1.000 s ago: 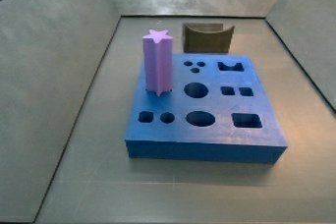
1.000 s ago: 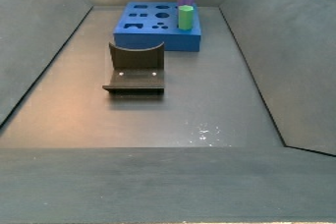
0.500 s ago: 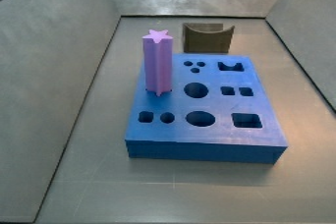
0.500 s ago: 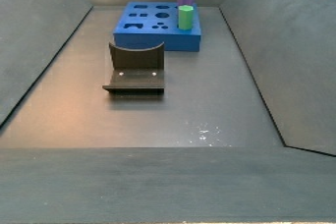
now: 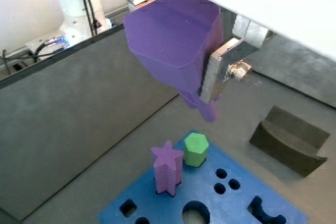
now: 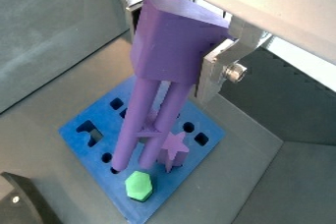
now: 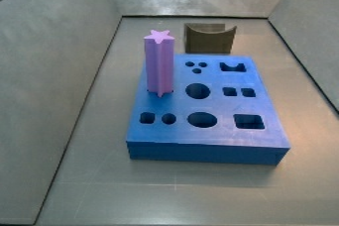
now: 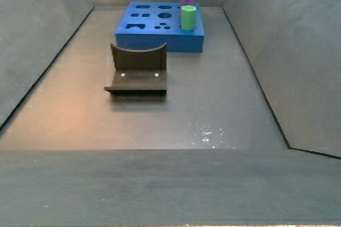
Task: Pick up the 3 prong object. Move up. Place the 3 prong object on the fixture. Regrasp the 3 prong object. Move to above the board. Insert the 3 prong object.
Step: Insert the 3 prong object.
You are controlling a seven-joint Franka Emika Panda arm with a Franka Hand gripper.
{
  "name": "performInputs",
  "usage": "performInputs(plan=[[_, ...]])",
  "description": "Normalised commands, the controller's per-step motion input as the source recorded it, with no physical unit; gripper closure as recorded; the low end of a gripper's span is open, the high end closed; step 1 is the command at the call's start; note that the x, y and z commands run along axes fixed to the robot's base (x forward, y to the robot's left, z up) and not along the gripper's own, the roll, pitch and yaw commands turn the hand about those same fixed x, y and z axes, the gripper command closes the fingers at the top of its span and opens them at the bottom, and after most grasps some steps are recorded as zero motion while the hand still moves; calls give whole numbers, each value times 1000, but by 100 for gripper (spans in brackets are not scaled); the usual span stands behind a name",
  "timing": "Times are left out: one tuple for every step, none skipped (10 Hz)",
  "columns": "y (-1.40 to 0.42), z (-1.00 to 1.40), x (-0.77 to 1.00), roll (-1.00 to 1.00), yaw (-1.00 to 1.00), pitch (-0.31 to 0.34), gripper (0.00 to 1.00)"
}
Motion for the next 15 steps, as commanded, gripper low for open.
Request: performInputs(plan=[[0,0,0,-4,-26,0,100],[29,0,0,-116,-111,-43,100],[140,0,43,-241,-254,-66,100],[211,0,17,-376,-317,-87,100],[189,0,0,-436,-354,-123,100],[171,0,0,-471,-357,-154,100],[154,0,0,-467,-363,-164,100],[109,0,0,-473,-389,-171,100],[131,0,0,-467,-383,-166,100],[149,0,0,-461,-366,-170,100],[174,0,14,-459,-374,-170,100],[177,0,91,-460,-380,-177,100],[140,0,51,-453,-414,-191,100],[143,0,49,-434,-434,-183,100],[163,0,103,-390,-463,-143,100]])
